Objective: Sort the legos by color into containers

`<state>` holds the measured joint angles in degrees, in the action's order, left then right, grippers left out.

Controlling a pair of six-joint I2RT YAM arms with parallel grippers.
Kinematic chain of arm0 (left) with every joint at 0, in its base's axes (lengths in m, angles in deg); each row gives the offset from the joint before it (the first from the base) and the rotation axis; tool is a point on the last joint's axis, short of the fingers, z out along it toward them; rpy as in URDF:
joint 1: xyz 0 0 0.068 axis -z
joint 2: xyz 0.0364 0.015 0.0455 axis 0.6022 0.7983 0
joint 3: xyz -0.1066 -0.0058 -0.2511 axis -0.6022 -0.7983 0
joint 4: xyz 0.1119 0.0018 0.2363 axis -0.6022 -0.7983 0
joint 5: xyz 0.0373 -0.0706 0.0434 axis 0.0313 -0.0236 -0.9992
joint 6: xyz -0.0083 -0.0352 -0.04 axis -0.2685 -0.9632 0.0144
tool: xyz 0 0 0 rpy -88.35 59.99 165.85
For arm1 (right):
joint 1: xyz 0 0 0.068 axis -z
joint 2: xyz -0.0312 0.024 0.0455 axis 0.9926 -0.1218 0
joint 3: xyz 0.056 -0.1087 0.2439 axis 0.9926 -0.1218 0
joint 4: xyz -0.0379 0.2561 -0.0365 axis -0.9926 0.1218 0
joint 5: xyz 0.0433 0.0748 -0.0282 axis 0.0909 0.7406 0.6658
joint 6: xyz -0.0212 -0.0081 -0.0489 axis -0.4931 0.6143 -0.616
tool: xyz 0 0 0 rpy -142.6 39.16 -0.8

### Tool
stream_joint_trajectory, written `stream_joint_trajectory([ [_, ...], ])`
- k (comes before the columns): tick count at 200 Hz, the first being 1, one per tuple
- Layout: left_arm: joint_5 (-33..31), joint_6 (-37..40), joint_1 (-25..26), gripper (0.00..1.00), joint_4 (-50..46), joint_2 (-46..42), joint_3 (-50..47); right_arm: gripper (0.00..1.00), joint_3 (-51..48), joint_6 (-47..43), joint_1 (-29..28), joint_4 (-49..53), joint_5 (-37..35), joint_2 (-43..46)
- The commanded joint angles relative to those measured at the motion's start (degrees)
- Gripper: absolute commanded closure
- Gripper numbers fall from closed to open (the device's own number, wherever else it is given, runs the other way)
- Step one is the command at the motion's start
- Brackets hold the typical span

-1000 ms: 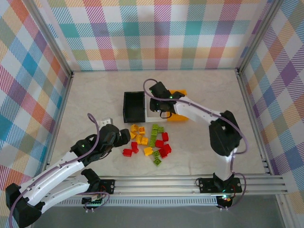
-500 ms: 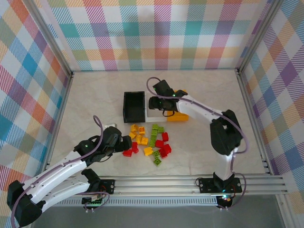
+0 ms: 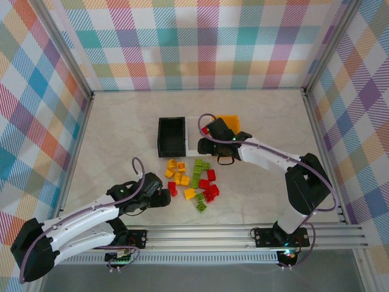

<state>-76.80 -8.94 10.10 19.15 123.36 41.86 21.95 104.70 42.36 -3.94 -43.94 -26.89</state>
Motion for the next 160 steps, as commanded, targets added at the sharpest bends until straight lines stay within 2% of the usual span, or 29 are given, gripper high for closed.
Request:
stream_joint_trajectory([
  [1, 1.9, 1.7, 1.1, 0.09, 4.0, 2.2, 0.1, 0.29, -0.7, 1.0, -0.1, -2.1, -0.8, 2.4],
  [36, 0.3, 3.4, 1.5, 0.11, 4.7, 6.0, 0.7, 0.29, -1.0, 0.9, 0.0, -1.9, -1.5, 2.8],
  [81, -1.4, 4.1, 1.5, 0.24, 7.4, 8.8, 0.9, 0.28, -1.4, 1.0, 0.0, -1.8, -1.7, 3.0],
  [106, -1.7, 4.4, 1.5, 0.28, 8.6, 11.7, 1.6, 0.28, -2.0, 1.4, 0.0, -1.7, -1.6, 3.3],
  [160, -3.0, 4.4, 1.5, 0.51, 8.4, 13.1, 3.0, 0.28, -3.5, 1.6, 0.0, -1.7, -2.1, 5.1],
])
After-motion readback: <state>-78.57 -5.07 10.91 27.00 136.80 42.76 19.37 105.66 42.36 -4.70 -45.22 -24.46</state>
